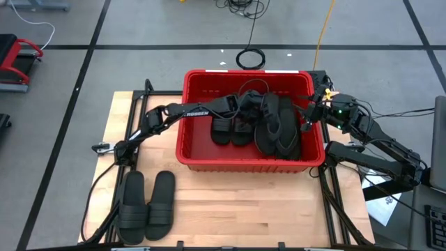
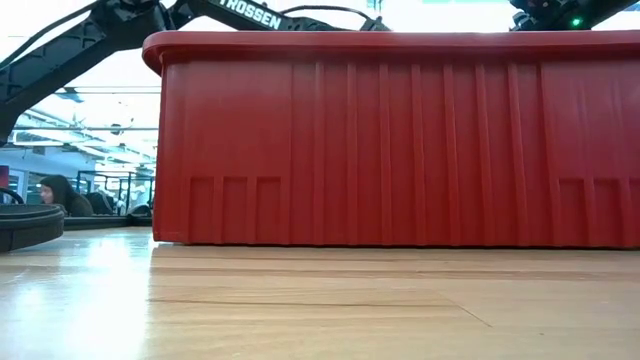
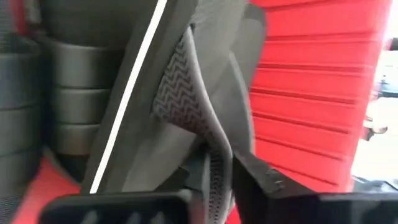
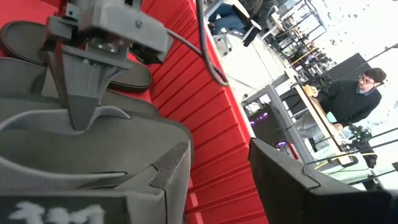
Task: Pick and place slides into bin
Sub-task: Put the flip flop into the bin, then put the right slide into the bin
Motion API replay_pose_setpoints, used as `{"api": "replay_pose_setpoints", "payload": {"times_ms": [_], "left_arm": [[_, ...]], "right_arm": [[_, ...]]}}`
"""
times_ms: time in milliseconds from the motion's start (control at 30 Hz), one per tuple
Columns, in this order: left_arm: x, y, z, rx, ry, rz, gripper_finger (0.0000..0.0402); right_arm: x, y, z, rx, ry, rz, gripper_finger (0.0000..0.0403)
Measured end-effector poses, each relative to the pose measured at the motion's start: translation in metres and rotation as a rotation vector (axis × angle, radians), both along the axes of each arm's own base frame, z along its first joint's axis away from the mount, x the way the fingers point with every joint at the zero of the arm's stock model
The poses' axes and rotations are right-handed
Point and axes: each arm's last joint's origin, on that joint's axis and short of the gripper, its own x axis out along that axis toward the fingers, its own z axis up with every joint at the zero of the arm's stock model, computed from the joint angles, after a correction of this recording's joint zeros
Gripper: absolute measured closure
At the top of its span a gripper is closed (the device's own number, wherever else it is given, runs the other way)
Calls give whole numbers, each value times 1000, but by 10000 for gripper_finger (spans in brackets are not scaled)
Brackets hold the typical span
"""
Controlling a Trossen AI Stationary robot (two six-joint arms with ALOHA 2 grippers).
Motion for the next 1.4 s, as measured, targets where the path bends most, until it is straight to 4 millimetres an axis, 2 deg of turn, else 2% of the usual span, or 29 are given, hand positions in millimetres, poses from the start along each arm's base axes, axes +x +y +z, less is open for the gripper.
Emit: {"api": "replay_pose_setpoints", "payload": {"times_ms": [333, 567, 733, 1400], "left_arm": [[2, 0, 7, 33, -55, -26, 205], [1, -3, 18, 82, -77, -54, 142], [-1, -5, 25, 97, -89, -56, 129], [-8, -11, 34, 56, -47, -40, 128]], "right_arm": [[0, 0, 0, -18, 15, 8, 248], [0, 0, 0, -17, 15, 7, 248], [0, 0, -1, -13, 20, 7, 248], [-1, 1, -4, 27, 35, -2, 248]]}}
